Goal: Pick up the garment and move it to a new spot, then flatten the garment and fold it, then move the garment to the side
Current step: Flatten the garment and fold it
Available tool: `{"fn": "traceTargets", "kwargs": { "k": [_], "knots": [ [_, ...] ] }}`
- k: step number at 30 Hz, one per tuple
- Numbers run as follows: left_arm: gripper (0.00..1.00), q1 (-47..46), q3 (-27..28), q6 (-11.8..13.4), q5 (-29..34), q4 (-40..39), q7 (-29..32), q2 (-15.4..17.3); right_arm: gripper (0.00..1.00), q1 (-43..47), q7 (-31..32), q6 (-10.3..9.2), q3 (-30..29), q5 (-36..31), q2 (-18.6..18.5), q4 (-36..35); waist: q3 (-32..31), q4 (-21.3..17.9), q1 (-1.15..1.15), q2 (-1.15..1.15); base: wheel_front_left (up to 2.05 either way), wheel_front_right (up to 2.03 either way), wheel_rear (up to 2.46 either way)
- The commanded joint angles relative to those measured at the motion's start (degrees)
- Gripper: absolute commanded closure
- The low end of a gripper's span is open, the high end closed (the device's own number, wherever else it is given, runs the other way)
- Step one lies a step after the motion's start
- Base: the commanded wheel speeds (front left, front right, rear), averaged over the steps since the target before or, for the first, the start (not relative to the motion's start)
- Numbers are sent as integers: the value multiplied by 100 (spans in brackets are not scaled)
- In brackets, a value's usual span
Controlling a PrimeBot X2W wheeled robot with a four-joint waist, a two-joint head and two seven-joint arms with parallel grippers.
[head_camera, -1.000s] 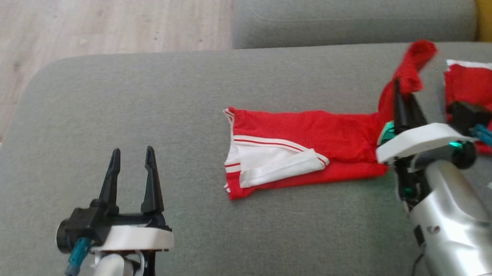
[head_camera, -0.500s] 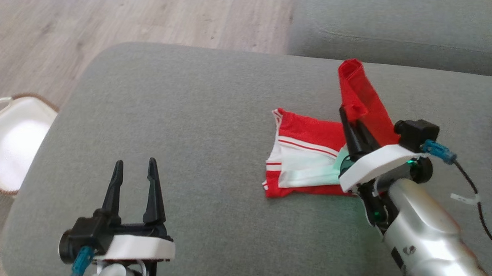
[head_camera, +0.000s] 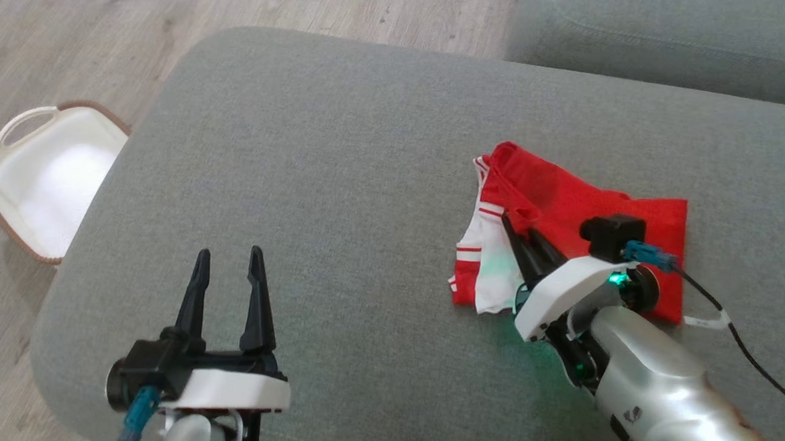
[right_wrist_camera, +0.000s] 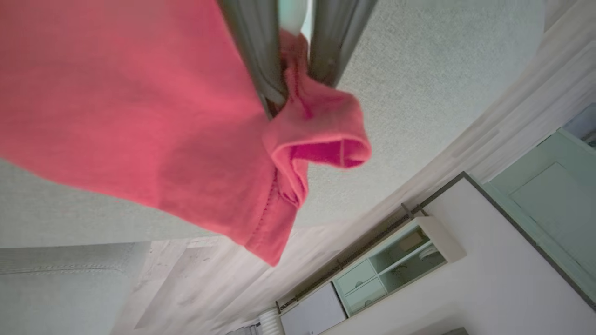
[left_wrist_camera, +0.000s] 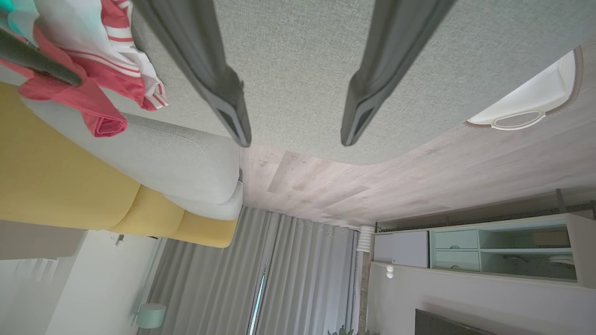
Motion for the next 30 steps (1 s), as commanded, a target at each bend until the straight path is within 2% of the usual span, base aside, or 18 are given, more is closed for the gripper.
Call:
{"fn": "traceTargets", "kwargs": {
  "k": [1, 2, 7, 12, 15, 19, 20, 26, 30],
  "knots": [
    [0, -324, 94, 17, -24, -158, -29, 19, 53, -223, -68, 37, 221, 122, 64, -115, 39, 39, -1, 0, 0, 0, 0],
    [0, -336, 80, 20, -29, -153, -29, 19, 0, -226, -68, 37, 341, 197, 64, -115, 52, 48, -1, 0, 0, 0, 0],
    [0, -336, 124, 46, -11, -120, -29, 19, 0, -261, -67, 37, 1274, 730, 64, -291, 41, -87, -1, 0, 0, 0, 0],
    [0, -340, 226, 28, 16, -169, -29, 19, 0, -489, -67, 37, 1155, 694, 64, -401, -22, -409, -1, 0, 0, 0, 0],
    [0, -339, 276, 25, 19, -225, -29, 19, 0, -542, -67, 37, 707, 287, 64, -492, -75, -642, -1, 0, 0, 0, 0],
    [0, -324, 307, 24, 8, -335, -29, 19, 0, -424, -67, 37, -253, -890, 16, -897, -132, -958, -1, 0, 0, 0, 0],
    [0, -324, 307, 24, 8, -335, -29, 19, 0, -424, -67, 37, -253, -890, 16, -897, -132, -958, -1, 0, 0, 0, 0],
    [0, -292, 343, 18, 20, -472, -29, 19, 0, 288, -67, 37, -1822, -2226, -94, -1740, -197, -1325, -1, 0, 0, 0, 0],
    [0, -270, 364, 3, 90, -504, -29, 19, 0, 775, -68, 37, -2552, -2853, -53, -2248, -222, -1520, -1, 0, 0, 0, 0]
  ]
}}
